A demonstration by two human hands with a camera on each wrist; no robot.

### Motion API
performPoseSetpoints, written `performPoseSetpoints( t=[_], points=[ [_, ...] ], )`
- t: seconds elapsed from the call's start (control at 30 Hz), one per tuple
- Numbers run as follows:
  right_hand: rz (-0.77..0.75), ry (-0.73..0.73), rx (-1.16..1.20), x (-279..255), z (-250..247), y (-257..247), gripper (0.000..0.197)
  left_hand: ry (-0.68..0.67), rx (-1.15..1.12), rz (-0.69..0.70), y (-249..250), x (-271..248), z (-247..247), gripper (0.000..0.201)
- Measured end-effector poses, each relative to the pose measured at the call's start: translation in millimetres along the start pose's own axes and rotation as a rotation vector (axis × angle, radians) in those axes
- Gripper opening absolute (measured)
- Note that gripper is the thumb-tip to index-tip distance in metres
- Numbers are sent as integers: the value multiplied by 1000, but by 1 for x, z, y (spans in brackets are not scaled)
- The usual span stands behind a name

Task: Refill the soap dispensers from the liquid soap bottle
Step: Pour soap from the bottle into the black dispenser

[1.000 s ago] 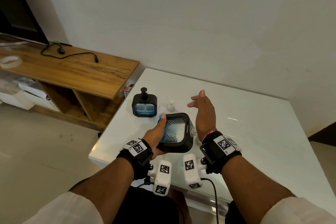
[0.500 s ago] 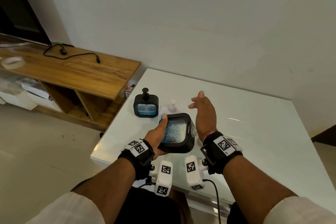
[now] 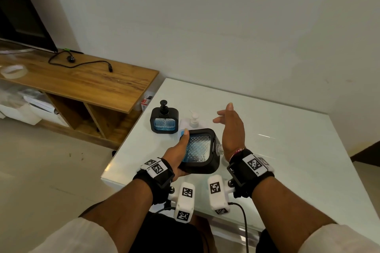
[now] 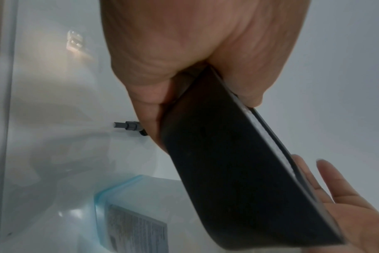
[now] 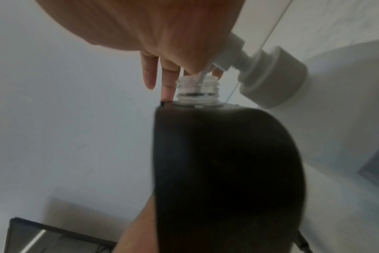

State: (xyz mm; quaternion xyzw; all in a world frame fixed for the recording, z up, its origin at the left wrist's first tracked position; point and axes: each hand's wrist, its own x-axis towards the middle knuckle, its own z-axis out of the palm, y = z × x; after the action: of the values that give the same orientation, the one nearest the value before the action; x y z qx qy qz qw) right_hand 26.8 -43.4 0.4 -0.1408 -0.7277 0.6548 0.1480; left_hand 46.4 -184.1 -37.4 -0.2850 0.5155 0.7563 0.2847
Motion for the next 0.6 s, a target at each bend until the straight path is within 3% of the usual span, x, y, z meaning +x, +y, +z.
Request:
performPoseSetpoints(
  t=[0.17,0.37,0.6],
  points=[
    [32,38,93,4,1,-6,57,8,-3,7,-2,1,-3,60],
    [-7,-19,-24,2,3,1,52,-5,-4,5,1,0,-2,58],
    [74,66,127,9,-3,-7,58,-6,-22,2,-2,3,-3,66]
  ],
)
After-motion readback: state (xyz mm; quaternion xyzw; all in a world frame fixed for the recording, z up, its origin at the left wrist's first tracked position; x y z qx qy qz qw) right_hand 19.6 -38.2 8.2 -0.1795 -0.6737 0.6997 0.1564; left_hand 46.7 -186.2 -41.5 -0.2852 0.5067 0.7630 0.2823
